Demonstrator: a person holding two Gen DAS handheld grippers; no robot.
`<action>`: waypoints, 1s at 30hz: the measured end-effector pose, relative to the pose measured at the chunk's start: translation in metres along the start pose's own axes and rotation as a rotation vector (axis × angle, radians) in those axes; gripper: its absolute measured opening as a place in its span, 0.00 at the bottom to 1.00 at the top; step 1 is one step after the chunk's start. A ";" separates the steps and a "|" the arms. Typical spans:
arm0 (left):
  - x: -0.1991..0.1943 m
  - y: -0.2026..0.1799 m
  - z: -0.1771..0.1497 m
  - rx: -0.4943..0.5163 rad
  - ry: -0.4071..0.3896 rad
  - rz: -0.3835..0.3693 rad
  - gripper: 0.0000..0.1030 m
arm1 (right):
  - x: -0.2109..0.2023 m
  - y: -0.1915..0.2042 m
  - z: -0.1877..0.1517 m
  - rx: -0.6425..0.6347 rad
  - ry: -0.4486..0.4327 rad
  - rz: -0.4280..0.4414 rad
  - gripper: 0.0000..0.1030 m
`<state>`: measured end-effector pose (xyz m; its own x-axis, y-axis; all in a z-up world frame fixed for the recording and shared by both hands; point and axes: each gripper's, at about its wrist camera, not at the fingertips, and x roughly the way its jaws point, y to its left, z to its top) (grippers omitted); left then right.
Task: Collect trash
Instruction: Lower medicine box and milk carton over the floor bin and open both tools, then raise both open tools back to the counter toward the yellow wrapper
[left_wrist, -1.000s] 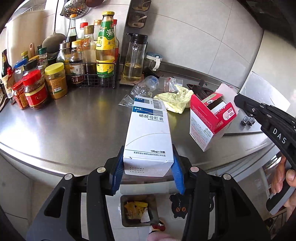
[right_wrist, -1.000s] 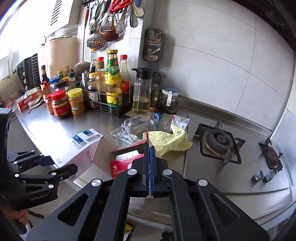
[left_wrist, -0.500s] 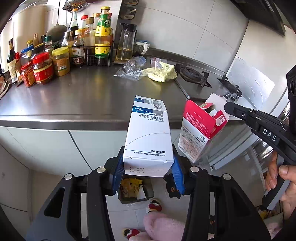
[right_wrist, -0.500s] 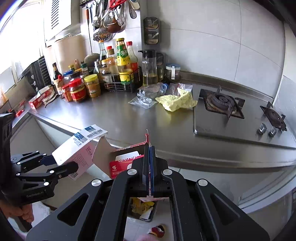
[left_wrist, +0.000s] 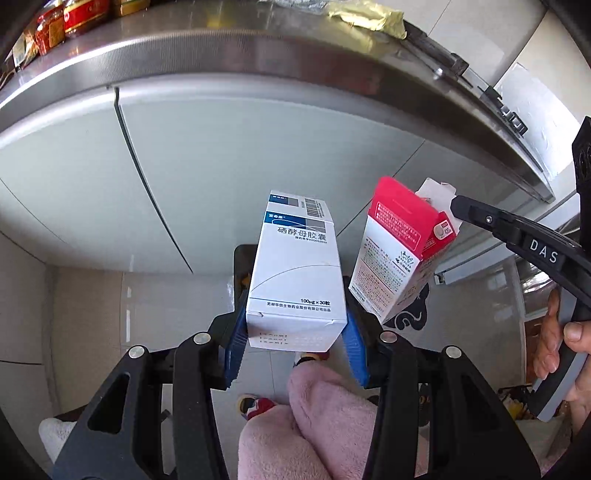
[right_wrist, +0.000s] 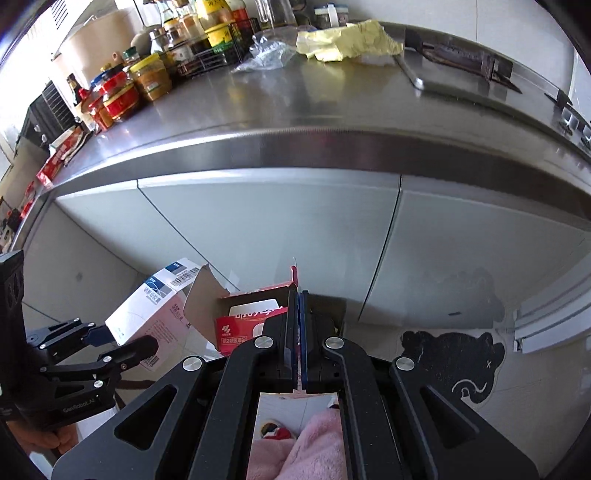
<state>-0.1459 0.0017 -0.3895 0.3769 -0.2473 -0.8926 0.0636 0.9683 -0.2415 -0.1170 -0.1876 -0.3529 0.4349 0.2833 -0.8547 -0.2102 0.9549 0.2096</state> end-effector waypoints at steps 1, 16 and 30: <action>0.014 0.004 -0.001 -0.009 0.019 0.006 0.42 | 0.012 -0.003 -0.002 0.017 0.012 0.001 0.02; 0.176 0.034 -0.023 -0.031 0.222 -0.002 0.43 | 0.158 -0.019 -0.019 0.157 0.137 -0.047 0.02; 0.191 0.036 0.004 -0.023 0.271 -0.001 0.71 | 0.166 -0.030 0.003 0.195 0.175 -0.020 0.62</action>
<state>-0.0680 -0.0111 -0.5675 0.1159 -0.2511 -0.9610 0.0419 0.9679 -0.2479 -0.0360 -0.1692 -0.4993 0.2757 0.2610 -0.9251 -0.0229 0.9639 0.2652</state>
